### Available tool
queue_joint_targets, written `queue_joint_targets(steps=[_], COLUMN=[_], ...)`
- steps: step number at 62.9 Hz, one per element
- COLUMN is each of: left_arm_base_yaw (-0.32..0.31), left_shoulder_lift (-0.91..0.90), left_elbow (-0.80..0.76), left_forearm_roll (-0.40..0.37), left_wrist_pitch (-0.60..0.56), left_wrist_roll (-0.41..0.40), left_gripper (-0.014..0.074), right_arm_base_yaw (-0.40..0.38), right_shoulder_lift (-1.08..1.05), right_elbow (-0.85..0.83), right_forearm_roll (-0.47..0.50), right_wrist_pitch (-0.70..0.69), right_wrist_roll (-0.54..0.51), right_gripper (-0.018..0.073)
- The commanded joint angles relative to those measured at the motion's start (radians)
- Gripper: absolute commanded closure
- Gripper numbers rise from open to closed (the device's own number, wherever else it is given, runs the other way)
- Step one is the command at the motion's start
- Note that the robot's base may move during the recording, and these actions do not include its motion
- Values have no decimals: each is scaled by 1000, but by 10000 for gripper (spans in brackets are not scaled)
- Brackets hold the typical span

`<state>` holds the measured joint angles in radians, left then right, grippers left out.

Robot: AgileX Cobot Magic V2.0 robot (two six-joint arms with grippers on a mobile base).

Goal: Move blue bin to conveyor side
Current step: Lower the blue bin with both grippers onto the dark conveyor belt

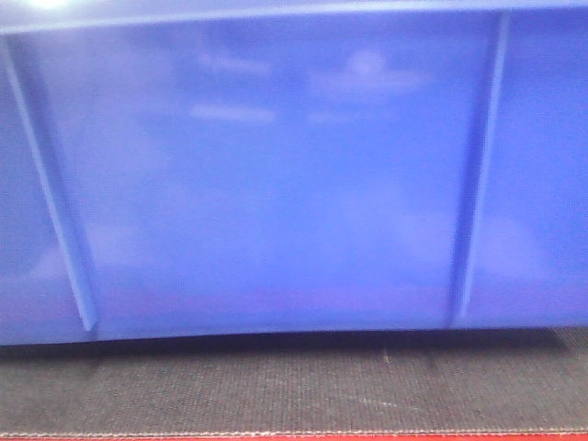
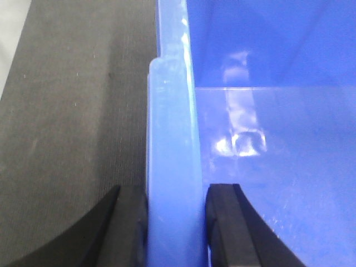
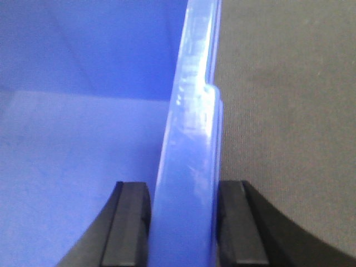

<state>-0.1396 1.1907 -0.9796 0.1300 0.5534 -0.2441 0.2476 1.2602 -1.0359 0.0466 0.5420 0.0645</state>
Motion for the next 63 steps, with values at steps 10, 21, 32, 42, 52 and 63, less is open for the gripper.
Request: queue_joint_targets(steps=[10,21,32,42,52,63], left_arm_base_yaw=[-6,-6,-6,-6,-6,-6], left_shoulder_lift=[-6,37,59,65,65,63], left_elbow=[18,18,18,18,18,18], left_forearm_roll=[-29,-31,-47,-47,-47,-47], left_wrist_pitch=[-224,-221,-174,-142,-121,-126], left_wrist_roll=[-3,-3,-3,-3,-3,-3], left_gripper=[615,615,615,615,539,286], right_arm_base_yaw=[6,6,6,6,6,6], right_shoulder_lift=[-6,-4,-3,-3,0,25], right_elbow=[25,38,38,38,38,38], right_forearm_roll=[12,12,12,12,12,12], right_wrist_pitch=[-92,-92,-137,-200,-205,-209], right_wrist_roll=[-29,-29,-29,-29,-29,-29], right_gripper=[640,640,640,640,559,221])
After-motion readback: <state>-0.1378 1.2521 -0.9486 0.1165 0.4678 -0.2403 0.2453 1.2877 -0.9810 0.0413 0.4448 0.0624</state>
